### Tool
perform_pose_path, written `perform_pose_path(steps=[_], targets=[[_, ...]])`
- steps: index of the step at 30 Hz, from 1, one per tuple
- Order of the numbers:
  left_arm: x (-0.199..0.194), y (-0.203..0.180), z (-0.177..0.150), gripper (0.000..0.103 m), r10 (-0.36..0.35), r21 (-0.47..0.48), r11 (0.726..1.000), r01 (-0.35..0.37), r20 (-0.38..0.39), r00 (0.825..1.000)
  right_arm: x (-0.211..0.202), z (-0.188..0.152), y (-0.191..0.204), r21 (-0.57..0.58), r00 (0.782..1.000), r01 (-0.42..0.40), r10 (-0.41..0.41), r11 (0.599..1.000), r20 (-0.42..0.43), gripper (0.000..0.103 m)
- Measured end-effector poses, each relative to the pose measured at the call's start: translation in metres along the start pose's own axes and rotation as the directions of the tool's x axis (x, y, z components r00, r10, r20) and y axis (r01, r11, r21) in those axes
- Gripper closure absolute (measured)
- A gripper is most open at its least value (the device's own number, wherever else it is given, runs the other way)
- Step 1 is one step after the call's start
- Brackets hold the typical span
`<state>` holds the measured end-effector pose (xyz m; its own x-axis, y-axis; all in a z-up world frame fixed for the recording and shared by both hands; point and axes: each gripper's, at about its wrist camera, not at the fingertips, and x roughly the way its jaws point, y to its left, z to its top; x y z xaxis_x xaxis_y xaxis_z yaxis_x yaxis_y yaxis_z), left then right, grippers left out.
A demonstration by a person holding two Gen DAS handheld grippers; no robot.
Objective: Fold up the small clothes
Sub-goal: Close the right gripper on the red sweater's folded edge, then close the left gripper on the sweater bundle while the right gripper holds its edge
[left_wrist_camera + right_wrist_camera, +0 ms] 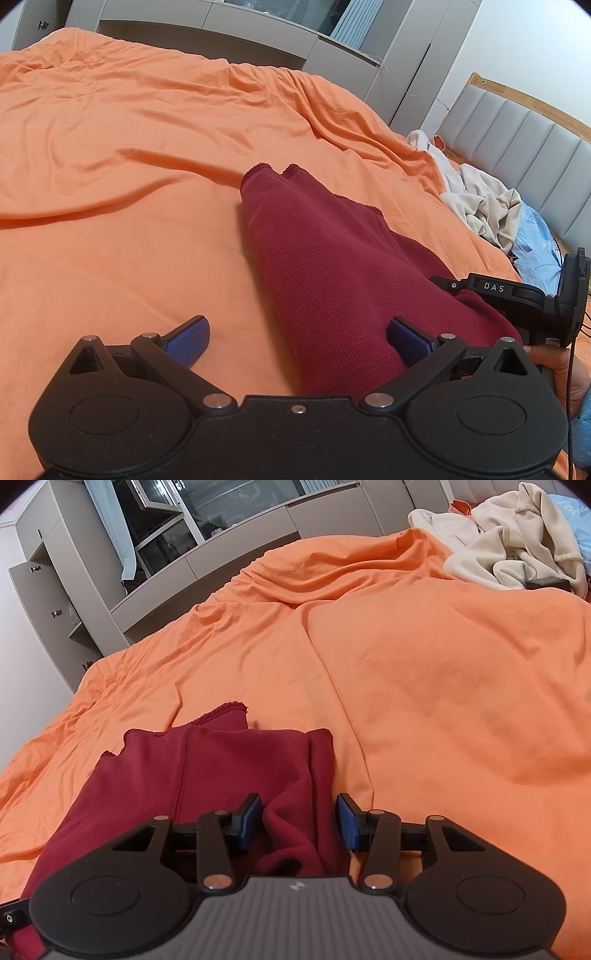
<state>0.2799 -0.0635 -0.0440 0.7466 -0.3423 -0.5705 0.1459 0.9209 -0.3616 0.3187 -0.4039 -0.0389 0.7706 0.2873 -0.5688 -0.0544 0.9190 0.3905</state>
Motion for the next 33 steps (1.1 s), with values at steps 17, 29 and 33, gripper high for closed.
perform_pose_path(steps=[17, 29, 33], targets=[[0.007, 0.011, 0.026, 0.0, -0.077, -0.084, 0.994, 0.071, -0.065, 0.995, 0.001, -0.001, 0.001, -0.005, 1.0, 0.0, 0.0, 1.0, -0.002, 0.053], [0.023, 0.02, 0.018, 0.0, -0.112, -0.12, 0.987, 0.107, -0.039, 0.993, 0.002, -0.001, 0.001, -0.001, 1.0, 0.0, 0.0, 1.0, -0.006, 0.053], [0.024, 0.021, 0.017, 0.0, -0.11, -0.117, 0.987, 0.105, -0.036, 0.993, 0.002, -0.001, 0.001, 0.001, 1.0, 0.0, 0.0, 1.0, -0.006, 0.053]])
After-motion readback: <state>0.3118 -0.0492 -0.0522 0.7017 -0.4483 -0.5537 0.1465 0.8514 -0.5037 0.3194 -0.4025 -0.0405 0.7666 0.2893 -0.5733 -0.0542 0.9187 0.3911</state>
